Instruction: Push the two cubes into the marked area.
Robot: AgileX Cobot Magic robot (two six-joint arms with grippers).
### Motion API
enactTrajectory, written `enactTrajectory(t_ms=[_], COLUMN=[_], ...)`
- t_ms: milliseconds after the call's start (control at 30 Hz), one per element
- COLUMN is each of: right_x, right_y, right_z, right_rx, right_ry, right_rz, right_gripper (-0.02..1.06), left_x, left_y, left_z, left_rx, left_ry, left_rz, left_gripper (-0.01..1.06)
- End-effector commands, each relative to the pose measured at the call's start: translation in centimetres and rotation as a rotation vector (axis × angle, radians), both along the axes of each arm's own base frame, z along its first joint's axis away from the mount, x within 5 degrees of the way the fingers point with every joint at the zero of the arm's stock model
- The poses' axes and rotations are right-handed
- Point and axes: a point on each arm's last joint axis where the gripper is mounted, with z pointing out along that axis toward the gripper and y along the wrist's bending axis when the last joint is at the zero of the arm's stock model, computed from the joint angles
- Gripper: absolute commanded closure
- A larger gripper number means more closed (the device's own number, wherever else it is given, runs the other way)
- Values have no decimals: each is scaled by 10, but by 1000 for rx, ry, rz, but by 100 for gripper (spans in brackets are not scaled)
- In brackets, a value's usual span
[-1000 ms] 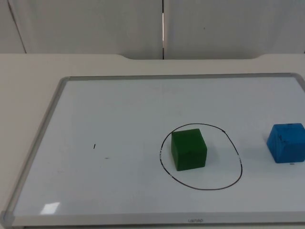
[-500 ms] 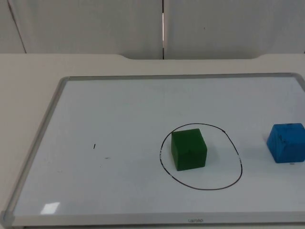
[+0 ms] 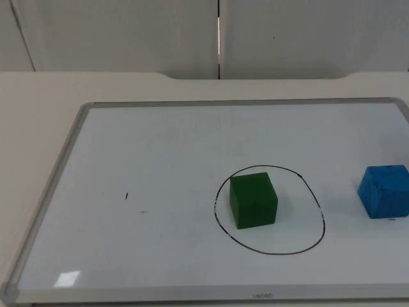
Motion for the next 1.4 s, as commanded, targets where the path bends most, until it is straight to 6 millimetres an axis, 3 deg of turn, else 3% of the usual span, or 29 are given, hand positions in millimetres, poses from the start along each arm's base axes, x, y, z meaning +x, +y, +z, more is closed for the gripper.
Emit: enactTrajectory(t_ms=[0, 267, 467, 833, 1000, 1133, 1367], right_x=[14, 39, 46, 56, 56, 58, 59], right_y=[0, 2, 2, 3, 3, 4, 4], right_z=[-13, -61, -82, -94, -120, -129, -128], right_rx=[-3, -33, -41, -34, -42, -36, -21], right_ry=[-7, 40, 65, 101, 183, 190, 174], right_rz=[-5, 16, 21, 2, 3, -4, -19], right_gripper=[104, 104, 104, 104, 104, 104, 104], left_x=[1, 1, 2, 3, 3, 3, 3], left_y=[0, 1, 3, 4, 4, 4, 4], left_z=[-1, -1, -1, -1, -1, -1, -1], left_rx=[-5, -3, -1, 9, 9, 9, 9], left_ry=[-8, -9, -7, -13, -13, -13, -13], left_rz=[6, 12, 39, 47, 47, 47, 47], left_gripper=[105, 105, 105, 105, 105, 105, 105])
